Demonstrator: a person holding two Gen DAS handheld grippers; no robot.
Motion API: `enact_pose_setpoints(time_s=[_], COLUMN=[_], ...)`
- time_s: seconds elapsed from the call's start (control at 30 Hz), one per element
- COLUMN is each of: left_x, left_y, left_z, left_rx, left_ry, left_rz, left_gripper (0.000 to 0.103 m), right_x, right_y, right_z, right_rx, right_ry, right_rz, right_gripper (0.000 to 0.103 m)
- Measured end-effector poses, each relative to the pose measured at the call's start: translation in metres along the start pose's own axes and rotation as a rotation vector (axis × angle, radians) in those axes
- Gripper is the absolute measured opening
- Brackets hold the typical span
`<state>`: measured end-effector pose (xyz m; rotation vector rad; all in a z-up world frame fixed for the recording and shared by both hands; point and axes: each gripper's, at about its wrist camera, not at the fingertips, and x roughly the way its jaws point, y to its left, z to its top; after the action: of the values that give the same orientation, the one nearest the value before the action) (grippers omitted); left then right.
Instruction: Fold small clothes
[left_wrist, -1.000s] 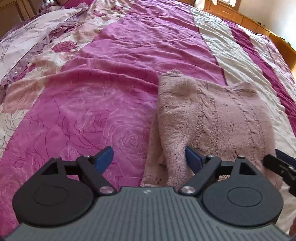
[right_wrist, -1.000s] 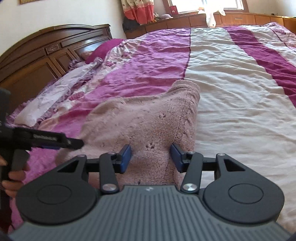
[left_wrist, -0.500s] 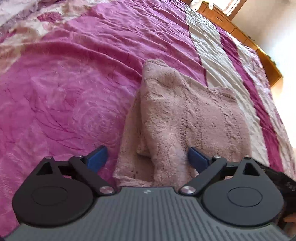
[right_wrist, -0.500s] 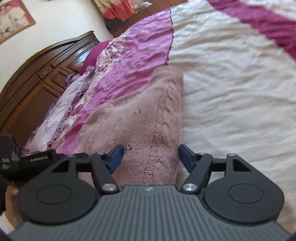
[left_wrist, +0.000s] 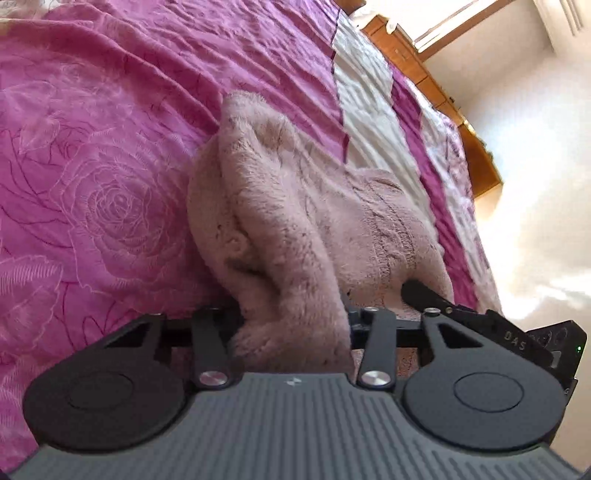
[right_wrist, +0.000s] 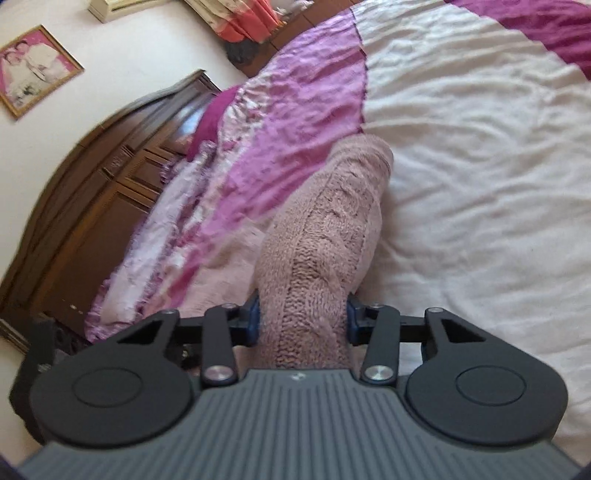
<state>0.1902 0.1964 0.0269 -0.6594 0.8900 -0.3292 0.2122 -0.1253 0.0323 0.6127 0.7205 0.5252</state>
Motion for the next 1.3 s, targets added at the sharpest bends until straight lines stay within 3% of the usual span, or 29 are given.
enact_pose_setpoints(time_s=[0.13,0.27,0.53,0.63,0.77,0.83,1.07,1.13,1.2,1.3], left_x=[-0.011,-0.016,-0.012,-0.009,-0.004,-0.004,-0.034,-0.04,-0.043,-0.043], left_y=[-0.016,-0.048,-0.101,-0.111,-0.113,-0.111,-0.108,-0.109,-0.109,-0.106], left_z=[-0.006,-0.023,-0.083,-0.106,-0.127,-0.134,-0.138,-0.138,-0.138,-0.138], left_rx=[-0.018,0.029,0.1,0.154,0.22,0.23,0.273,0.294,0.305,0.306], left_ry=[-0.007,0.013,0.102,0.123,0.156,0.163,0.103,0.078,0.061,0.062], left_rz=[-0.059,-0.097,-0.135,-0.098,0.012,0.064,0.153,0.19,0.235,0.281], left_gripper=[0.046,0.046,0.046,0.047,0.048,0.053,0.062,0.063,0.063,0.064], right_x=[-0.029,-0.072,-0.15,-0.161,-0.153,-0.148,-0.166,-0.176,-0.185,-0.184], right_y=[0.013,0.01,-0.022,-0.041,-0.058,-0.06,-0.05,-0.041,-0.034,-0.032], right_z=[0.009,0.009,-0.021,-0.037,-0.056,-0.063,-0.069,-0.072,-0.076,-0.081], right_rx=[-0.014,-0.025,0.016,0.051,0.07,0.051,-0.03,-0.087,-0.142,-0.183], right_ry=[-0.036,-0.059,-0.085,-0.069,-0.033,-0.022,-0.055,-0.092,-0.118,-0.094], right_rz=[0.009,-0.015,-0.097,-0.13,-0.179,-0.212,-0.26,-0.289,-0.307,-0.313], right_gripper=[0.045,0.045,0.045,0.045,0.047,0.05,0.052,0.047,0.024,0.015])
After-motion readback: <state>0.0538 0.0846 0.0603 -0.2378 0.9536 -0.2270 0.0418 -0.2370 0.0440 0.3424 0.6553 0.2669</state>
